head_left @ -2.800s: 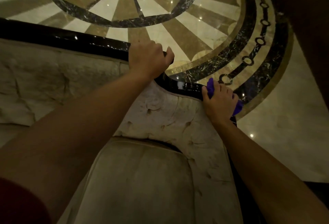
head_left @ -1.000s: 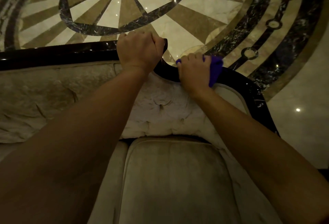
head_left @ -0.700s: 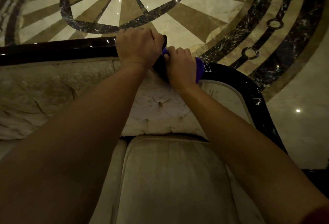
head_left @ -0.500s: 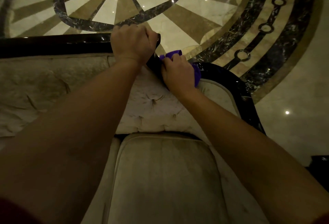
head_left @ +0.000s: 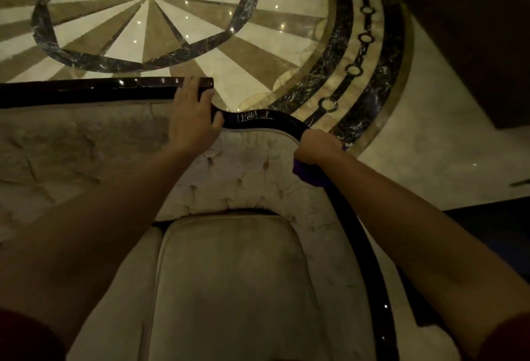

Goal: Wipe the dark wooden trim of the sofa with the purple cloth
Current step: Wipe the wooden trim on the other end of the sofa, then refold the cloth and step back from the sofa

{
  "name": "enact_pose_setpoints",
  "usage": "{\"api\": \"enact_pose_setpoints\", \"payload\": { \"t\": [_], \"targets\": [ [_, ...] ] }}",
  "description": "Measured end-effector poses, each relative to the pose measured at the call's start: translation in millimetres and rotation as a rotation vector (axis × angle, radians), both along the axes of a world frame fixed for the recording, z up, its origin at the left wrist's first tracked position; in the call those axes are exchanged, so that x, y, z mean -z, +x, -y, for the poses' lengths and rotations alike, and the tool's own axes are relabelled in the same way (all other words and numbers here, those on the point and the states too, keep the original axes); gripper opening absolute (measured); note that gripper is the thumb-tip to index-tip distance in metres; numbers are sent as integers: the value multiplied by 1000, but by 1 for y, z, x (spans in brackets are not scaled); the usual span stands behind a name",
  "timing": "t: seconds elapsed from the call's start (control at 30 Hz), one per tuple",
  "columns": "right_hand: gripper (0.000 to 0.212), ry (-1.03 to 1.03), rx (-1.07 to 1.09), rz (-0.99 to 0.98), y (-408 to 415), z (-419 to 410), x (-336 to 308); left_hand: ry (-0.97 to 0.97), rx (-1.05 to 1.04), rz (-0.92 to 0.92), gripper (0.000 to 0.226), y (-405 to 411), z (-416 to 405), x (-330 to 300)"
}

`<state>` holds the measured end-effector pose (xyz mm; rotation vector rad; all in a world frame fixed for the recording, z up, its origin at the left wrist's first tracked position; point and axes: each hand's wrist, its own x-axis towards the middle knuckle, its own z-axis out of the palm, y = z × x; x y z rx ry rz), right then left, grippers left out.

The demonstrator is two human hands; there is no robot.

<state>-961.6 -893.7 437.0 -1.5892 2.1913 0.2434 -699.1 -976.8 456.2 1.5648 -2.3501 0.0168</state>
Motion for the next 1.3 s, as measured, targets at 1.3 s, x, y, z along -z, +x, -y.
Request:
{"api": "enact_pose_setpoints", "payload": {
  "t": [1.3],
  "targets": [
    [66,167,488,1703,237,-383,-43,361,-440,-1386,56,135,-485,-74]
  ]
}}
